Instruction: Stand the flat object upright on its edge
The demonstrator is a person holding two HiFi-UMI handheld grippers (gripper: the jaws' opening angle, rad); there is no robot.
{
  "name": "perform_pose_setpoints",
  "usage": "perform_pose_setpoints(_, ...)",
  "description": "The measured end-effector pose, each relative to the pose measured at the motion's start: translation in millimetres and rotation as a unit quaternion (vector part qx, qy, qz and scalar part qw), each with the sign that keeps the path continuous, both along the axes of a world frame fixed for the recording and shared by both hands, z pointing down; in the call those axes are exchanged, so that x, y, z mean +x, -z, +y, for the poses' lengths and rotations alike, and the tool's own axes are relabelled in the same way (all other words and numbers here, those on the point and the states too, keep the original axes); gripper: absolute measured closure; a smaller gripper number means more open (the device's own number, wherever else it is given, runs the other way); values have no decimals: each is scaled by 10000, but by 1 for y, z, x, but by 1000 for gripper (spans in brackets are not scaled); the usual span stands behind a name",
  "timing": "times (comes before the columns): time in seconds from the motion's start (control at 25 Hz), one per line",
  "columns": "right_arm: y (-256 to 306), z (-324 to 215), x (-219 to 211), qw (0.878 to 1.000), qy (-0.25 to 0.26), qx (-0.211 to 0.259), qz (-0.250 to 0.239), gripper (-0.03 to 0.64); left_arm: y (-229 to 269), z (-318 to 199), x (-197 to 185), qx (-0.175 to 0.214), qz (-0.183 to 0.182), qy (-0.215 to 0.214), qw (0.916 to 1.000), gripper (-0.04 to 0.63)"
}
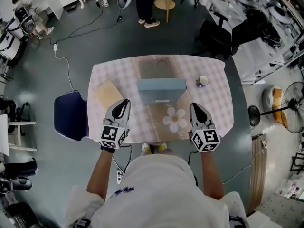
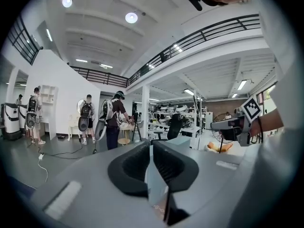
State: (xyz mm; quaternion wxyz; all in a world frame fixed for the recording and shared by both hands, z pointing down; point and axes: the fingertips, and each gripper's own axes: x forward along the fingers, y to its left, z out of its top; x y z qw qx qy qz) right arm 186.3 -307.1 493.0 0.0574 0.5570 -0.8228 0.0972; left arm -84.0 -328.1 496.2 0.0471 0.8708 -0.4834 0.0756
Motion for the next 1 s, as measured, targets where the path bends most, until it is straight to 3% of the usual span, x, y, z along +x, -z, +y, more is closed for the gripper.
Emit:
perform_pose_setpoints(0.28, 20, 9, -1, 9998, -8, 190, -77, 614, 17, 3, 9, 164, 212, 11, 9996, 594)
perform_pose_setpoints(0.8, 21, 17, -11, 9997, 74, 249, 44, 614, 23, 11, 13, 215, 132, -67, 9997, 594)
perform_pose_setpoints(1.0, 13, 20, -4, 9997, -71, 200, 122, 614, 22, 14, 0, 203, 138, 84, 9997, 594)
